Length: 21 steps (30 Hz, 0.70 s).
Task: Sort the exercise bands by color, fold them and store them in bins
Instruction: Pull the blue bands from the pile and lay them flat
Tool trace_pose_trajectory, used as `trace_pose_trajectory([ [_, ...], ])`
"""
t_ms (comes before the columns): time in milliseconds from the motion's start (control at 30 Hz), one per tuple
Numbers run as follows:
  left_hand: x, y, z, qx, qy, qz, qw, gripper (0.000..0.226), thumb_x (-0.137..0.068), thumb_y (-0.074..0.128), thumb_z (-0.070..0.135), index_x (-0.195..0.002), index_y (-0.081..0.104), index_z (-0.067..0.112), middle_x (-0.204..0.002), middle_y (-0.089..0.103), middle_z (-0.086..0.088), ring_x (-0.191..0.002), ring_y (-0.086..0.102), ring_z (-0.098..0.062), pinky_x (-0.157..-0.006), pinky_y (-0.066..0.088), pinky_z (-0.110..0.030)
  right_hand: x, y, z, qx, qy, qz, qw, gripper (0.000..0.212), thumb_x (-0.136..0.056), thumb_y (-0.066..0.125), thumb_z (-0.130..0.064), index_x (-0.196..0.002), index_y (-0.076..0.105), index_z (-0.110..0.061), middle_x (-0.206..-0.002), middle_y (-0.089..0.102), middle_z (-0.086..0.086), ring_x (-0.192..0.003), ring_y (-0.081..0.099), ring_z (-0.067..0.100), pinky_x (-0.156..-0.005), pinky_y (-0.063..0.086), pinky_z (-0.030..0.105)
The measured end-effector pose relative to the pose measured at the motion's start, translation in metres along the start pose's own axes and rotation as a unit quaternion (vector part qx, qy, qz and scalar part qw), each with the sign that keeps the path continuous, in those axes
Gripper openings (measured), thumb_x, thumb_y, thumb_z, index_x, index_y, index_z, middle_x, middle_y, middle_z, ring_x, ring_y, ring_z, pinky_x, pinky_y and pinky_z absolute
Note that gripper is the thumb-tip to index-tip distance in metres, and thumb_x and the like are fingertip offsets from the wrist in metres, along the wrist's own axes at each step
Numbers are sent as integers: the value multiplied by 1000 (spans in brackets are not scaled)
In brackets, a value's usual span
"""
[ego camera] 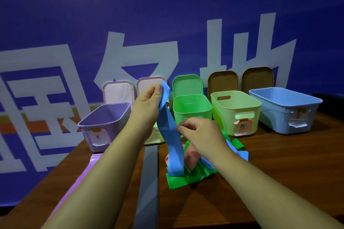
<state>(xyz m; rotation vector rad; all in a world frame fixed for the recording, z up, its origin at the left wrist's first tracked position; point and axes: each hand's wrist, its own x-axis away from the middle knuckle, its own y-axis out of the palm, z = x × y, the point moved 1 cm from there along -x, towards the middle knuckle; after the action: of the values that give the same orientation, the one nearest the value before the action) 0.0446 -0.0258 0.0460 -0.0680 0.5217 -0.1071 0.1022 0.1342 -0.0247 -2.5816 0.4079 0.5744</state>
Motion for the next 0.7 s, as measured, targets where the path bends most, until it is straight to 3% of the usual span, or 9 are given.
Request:
trace_pose_trajectory([
  [167,1,-7,-7,-15,-16,19,1000,34,-112,49,43,-104,73,21,-103,67,-20,-89,63,-27,-79,53,-42,1,0,4,45,-7,12,999,13,-95,76,-22,-85,82,-26,-77,78,-12,-64,74,2,-74,63,35],
  [333,5,-10,-14,-41,-29,31,998,33,-111,49,46,-101,71,24,-104,67,-20,-100,67,-44,-89,59,-59,2,2,8,89,-20,25,996,17,-94,75,-28,-77,78,-28,-67,73,-13,-65,72,5,-71,62,39],
  [433,5,-12,-17,-53,-34,39,997,31,-110,49,46,-97,68,26,-104,66,-21,-89,62,-34,-88,59,-57,2,4,9,107,-34,30,993,17,-93,76,-29,-77,76,-28,-65,71,-12,-64,68,6,-68,60,38],
  [567,7,-14,-22,-59,-36,49,996,32,-111,49,44,-98,73,28,-89,67,-3,-85,58,-18,-75,52,-38,3,7,12,112,-37,33,992,22,-93,75,-30,-72,71,-30,-65,71,-10,-61,66,8,-64,59,39],
  [700,8,-15,-26,-55,-31,51,997,31,-111,50,42,-101,74,25,-93,69,-4,-85,58,-16,-77,52,-39,5,9,14,116,-40,33,992,24,-94,75,-29,-71,68,-30,-65,70,-9,-59,66,11,-62,58,41],
])
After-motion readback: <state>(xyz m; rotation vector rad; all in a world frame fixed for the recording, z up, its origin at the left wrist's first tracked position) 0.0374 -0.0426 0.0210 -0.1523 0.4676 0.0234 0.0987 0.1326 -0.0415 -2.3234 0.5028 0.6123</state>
